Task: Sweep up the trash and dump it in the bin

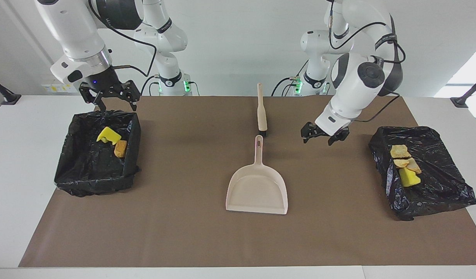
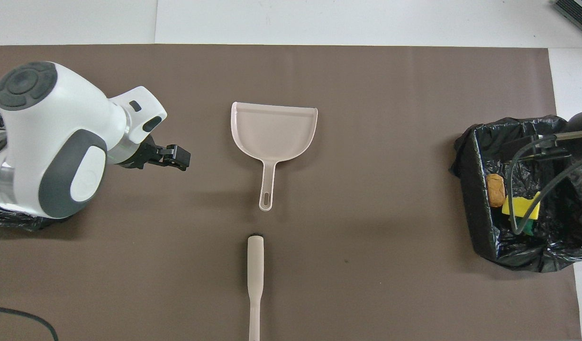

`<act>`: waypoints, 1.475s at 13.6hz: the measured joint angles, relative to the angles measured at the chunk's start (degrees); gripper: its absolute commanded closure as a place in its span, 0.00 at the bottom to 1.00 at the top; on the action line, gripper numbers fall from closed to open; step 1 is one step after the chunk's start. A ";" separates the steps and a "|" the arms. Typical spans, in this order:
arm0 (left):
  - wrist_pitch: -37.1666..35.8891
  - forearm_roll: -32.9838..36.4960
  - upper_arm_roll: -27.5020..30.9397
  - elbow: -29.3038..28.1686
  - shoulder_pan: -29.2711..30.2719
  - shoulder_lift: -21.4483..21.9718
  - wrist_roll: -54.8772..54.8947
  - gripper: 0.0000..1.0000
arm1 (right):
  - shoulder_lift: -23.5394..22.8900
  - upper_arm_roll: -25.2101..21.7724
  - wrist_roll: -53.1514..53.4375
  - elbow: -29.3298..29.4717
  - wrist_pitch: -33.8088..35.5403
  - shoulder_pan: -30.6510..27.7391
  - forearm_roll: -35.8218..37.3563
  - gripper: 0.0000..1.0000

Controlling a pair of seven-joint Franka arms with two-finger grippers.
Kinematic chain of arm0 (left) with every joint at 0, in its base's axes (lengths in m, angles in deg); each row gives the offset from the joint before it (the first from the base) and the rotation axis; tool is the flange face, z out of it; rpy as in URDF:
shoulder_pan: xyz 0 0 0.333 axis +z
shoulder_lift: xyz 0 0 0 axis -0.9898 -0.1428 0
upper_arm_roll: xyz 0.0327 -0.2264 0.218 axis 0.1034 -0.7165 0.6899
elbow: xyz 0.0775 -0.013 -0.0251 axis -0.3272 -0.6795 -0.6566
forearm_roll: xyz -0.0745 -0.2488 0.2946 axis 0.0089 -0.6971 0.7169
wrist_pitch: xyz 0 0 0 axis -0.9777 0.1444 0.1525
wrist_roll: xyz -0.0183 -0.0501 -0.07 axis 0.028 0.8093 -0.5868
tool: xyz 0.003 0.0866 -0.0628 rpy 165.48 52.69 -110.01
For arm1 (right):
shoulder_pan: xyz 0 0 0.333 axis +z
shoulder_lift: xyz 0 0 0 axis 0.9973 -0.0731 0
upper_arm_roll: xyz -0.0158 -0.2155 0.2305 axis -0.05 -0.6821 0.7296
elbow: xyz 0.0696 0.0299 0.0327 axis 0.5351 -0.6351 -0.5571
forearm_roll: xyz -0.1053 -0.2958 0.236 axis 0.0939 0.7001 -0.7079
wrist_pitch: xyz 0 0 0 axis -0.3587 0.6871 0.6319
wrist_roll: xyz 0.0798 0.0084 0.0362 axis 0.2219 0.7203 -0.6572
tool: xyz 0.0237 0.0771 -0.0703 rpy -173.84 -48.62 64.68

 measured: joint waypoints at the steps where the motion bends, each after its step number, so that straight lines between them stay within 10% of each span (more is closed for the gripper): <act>1: -2.02 0.00 0.02 -0.01 1.27 1.66 2.24 0.00 | 0.00 -0.02 0.00 0.00 0.00 0.00 0.00 0.00; 11: -15.63 0.07 1.28 3.05 9.13 14.14 11.89 0.00 | 0.00 -0.02 0.00 0.00 0.00 0.01 -0.06 0.00; 20: -21.28 2.74 2.98 8.28 9.21 14.13 11.91 0.00 | 0.00 -0.02 0.00 0.00 0.00 0.01 -0.06 0.00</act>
